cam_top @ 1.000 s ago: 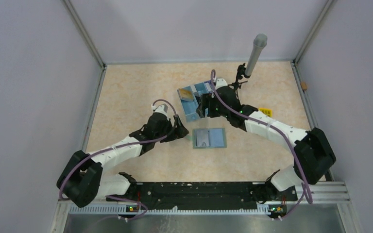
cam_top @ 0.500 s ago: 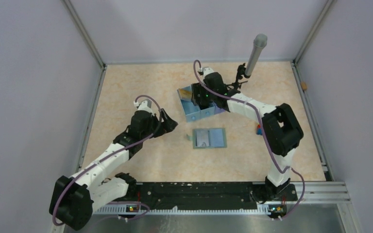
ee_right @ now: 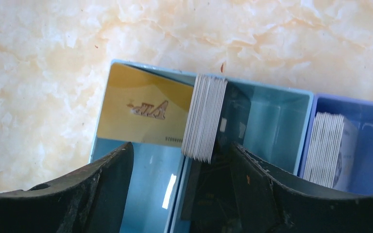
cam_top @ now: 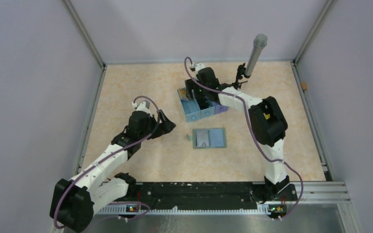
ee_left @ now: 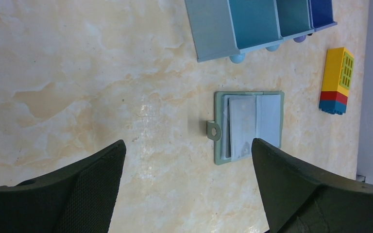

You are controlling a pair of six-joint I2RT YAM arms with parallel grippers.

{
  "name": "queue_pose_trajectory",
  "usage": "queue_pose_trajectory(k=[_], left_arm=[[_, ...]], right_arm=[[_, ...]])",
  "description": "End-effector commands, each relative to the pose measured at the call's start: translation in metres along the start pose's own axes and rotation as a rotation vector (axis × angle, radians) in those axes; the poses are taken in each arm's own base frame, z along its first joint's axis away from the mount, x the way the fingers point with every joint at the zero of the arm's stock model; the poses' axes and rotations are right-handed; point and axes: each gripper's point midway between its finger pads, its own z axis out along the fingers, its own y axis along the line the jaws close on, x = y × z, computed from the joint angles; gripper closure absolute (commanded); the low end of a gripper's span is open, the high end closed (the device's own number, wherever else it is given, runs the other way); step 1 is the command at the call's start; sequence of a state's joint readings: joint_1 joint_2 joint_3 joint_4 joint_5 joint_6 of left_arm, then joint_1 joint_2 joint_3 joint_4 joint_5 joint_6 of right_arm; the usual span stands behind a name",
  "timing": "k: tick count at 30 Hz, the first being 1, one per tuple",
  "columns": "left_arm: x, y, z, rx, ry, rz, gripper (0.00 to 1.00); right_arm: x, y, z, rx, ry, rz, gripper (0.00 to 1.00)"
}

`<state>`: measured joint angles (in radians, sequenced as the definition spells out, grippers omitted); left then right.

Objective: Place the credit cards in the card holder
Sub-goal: Pick up the credit card from the storage box.

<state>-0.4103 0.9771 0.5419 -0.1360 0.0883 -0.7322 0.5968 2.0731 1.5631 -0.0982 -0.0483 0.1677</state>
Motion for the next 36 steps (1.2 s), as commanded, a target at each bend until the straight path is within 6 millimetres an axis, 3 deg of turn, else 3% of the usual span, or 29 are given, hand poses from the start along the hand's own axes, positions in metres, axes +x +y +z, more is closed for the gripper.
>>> queue_pose_trajectory(k=[1,6,19,29,36], left_arm=[[0.002,0.001,-0.002,0.018,-0.001,0.009,0.01],[0.004,0.003,-0.003,0.019,0.004,0.006,0.02],[0.007,0.006,-0.003,0.020,0.007,-0.002,0.01],[0.010,0.009,-0.002,0.016,0.012,-0.006,0.01],[0.011,0.009,-0.001,0.018,0.017,-0.006,0.01]], right_arm=[[-0.029,0.005,0.009,-0.037,-0.058,-0.047,0.30],[-0.026,0.011,0.013,-0.069,-0.035,-0.057,0.35],[-0.051,0.017,-0.015,-0.084,-0.092,-0.061,0.41],[-0.058,0.021,-0.023,-0.097,-0.114,-0.060,0.45],[-0.054,0.017,-0.017,-0.079,-0.096,-0.057,0.59]])
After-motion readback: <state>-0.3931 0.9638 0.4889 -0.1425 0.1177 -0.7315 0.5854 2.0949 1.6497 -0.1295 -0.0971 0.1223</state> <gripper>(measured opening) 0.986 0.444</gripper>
